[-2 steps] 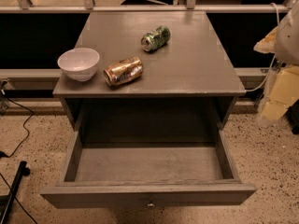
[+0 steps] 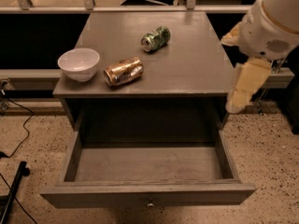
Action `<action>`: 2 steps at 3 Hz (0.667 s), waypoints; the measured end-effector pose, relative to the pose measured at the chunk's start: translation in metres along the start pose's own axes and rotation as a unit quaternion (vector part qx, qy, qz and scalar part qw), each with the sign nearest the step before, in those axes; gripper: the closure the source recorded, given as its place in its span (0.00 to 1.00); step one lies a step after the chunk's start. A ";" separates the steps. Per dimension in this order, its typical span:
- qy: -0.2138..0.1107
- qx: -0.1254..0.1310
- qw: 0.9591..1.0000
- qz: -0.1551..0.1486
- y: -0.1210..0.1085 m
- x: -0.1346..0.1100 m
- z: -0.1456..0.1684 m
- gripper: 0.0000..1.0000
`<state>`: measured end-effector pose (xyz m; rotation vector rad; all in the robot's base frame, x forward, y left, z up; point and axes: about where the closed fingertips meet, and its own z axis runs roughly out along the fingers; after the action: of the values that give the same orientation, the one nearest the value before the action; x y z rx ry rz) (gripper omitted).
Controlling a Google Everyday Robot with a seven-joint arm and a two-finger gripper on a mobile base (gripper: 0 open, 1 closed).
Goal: Place orange can into top drawer
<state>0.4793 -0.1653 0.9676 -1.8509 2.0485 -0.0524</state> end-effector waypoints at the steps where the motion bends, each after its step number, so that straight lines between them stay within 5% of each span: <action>1: -0.026 0.012 0.997 -0.075 -0.037 -0.063 0.013 0.00; 2: -0.033 0.006 0.989 -0.145 -0.072 -0.124 0.034 0.00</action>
Offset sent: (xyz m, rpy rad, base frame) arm 0.1434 0.2018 0.0264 -0.0696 -0.1028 0.4816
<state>0.5656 -0.0472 0.9869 -2.0997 1.7183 -0.0788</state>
